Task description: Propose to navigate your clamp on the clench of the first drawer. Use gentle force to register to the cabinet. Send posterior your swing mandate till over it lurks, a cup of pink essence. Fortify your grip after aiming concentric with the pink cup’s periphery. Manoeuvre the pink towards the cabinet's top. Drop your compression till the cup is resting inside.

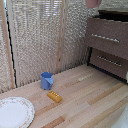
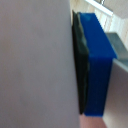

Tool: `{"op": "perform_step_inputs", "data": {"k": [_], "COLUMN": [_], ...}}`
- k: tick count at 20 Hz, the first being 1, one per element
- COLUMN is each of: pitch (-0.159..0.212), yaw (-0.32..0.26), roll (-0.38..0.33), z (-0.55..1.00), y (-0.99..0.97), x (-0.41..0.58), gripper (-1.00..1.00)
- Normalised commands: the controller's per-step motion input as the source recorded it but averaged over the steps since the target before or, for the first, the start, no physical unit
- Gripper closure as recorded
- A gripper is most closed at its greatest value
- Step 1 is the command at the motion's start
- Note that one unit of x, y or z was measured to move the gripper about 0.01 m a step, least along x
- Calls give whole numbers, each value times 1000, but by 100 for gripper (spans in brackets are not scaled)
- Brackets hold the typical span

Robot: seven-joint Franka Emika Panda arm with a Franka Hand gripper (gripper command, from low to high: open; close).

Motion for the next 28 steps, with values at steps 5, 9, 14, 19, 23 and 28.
{"op": "perform_step_inputs", "data": {"k": [5, 9, 14, 19, 23, 28], "pitch": [15, 64, 85, 89, 33, 29], "yaw": [-34, -89, -118, -114, -62, -12], "roll": [147, 224, 346, 353, 236, 193], "z": [785, 511, 134, 111, 491, 534], "y": [-788, -524, -247, -242, -519, -741], "x": [-11, -99, -19, -13, 89, 87], "gripper": [100, 100, 100, 100, 100, 100]}}
